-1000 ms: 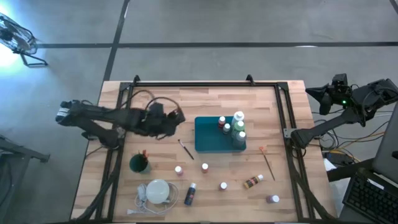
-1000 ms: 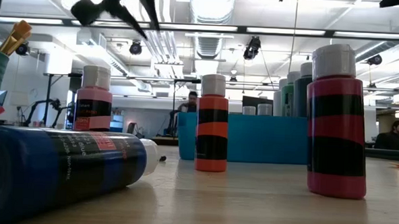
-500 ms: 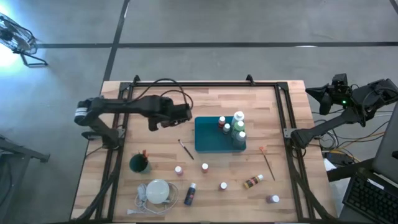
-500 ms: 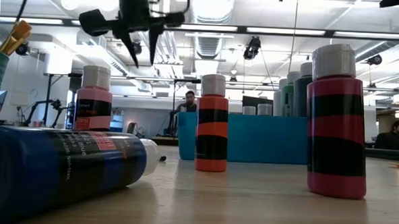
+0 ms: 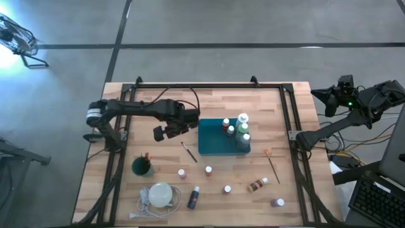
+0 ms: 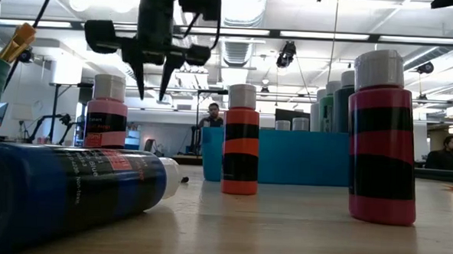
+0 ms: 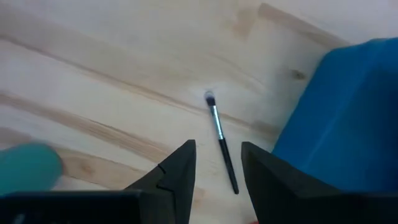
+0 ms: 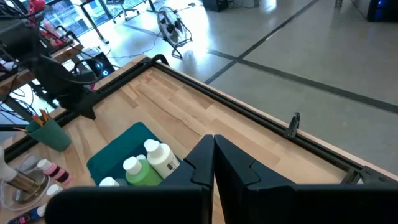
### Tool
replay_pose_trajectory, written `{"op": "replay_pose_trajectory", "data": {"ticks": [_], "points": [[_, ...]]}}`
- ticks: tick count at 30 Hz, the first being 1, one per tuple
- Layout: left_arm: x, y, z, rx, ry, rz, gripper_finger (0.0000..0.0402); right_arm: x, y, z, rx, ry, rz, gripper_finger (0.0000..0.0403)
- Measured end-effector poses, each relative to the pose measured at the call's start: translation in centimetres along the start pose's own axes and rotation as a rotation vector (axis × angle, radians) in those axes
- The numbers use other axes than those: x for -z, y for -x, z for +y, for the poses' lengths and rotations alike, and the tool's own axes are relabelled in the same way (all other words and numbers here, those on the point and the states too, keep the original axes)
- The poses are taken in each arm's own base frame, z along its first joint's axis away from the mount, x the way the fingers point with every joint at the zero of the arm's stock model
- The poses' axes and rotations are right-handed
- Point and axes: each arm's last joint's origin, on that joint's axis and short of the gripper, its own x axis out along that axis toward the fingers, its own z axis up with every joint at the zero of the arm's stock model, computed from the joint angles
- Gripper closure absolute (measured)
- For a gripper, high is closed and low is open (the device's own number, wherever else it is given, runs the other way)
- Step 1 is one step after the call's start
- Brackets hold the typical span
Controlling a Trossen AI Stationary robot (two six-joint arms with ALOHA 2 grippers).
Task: Pick & Place Paint Supplies
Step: Put the silver paintbrush into the green cup
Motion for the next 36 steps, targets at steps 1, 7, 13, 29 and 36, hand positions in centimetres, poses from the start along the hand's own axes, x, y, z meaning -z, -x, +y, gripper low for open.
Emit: {"op": "replay_pose_trajectory", "data": {"ticks": [1,7,13,29,36], "points": [[-0.1,-0.3,-0.2,-0.012,0.009,0.009,0.0266,0.0,0.0,0.0,0.000,0.000,0.000,0.0394],[-0.3,-2.5,-1.3,-0.063,0.012,0.041,0.0233,0.0,0.0,0.0,0.000,0.000,0.000,0.0394],[-0.8,-5.6,-2.4,-0.139,0.024,0.005,0.0221,0.0,0.0,0.0,0.000,0.000,0.000,0.0394],[-1.8,-9.0,-0.6,-0.012,0.072,0.053,0.0228,0.0,0.0,0.0,0.000,0.000,0.000,0.0394],[-1.7,-10.7,0.6,0.044,0.118,0.115,0.0228,0.0,0.0,0.0,0.000,0.000,0.000,0.0394]]}}
